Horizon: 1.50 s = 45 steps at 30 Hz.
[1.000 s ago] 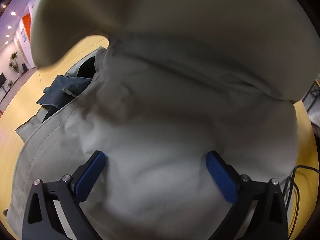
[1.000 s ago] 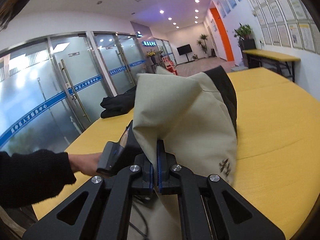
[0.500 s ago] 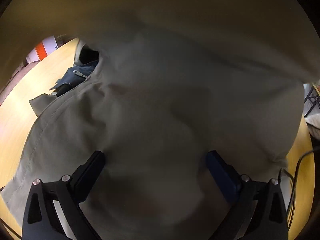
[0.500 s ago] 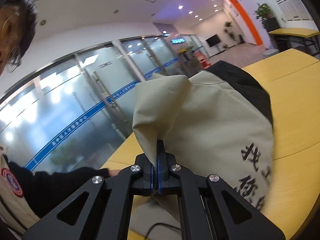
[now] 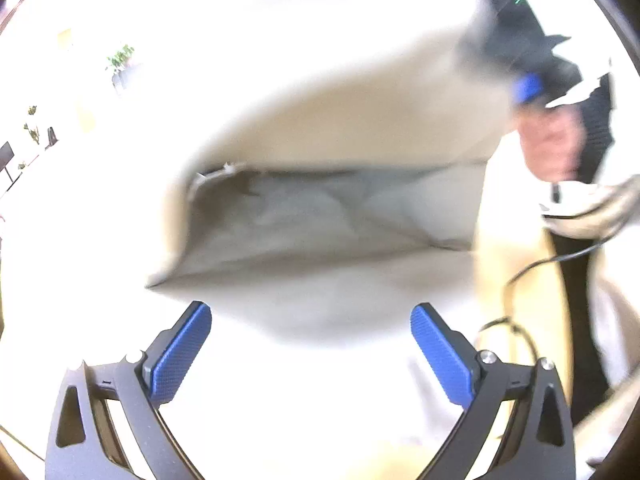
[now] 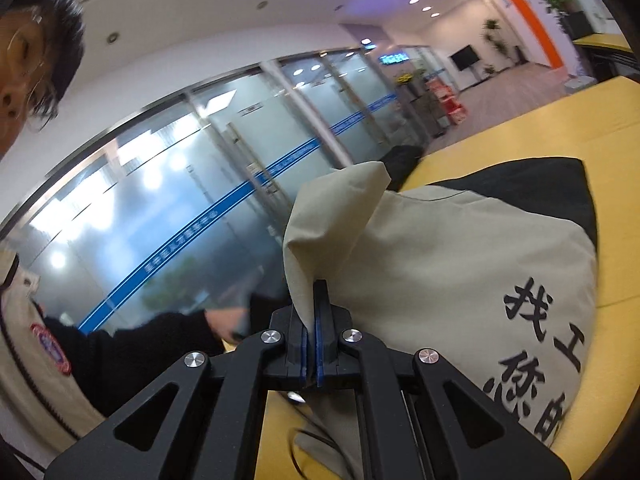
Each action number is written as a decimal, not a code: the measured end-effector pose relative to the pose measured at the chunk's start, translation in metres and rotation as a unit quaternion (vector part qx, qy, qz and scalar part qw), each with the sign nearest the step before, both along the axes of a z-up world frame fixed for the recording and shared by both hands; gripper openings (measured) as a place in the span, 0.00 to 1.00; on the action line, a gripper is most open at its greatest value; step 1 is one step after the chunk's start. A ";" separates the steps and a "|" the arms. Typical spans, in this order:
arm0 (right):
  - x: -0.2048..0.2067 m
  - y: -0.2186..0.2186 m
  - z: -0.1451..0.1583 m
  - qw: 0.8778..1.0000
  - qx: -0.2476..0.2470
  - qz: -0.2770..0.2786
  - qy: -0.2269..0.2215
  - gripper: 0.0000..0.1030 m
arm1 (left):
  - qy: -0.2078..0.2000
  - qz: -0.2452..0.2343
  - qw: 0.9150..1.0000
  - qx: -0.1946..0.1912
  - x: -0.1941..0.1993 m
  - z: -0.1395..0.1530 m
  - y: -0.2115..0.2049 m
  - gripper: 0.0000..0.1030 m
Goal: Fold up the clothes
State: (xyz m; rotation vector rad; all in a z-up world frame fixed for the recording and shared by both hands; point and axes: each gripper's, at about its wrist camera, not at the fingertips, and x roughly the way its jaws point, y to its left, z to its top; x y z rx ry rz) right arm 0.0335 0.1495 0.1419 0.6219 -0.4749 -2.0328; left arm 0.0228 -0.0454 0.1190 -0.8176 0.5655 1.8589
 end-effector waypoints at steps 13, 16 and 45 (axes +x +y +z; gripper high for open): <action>0.022 -0.059 -0.074 0.967 0.207 0.135 0.060 0.02 | -0.001 -0.005 0.999 0.040 -0.014 0.040 -0.001 0.99; 0.027 -0.064 -0.075 0.961 0.222 0.143 0.077 0.02 | -0.012 -0.008 0.999 0.041 -0.036 0.023 0.020 0.99; 0.069 -0.038 -0.073 0.953 0.264 0.099 0.114 0.54 | -0.004 -0.086 0.996 -0.020 -0.061 -0.076 0.076 0.99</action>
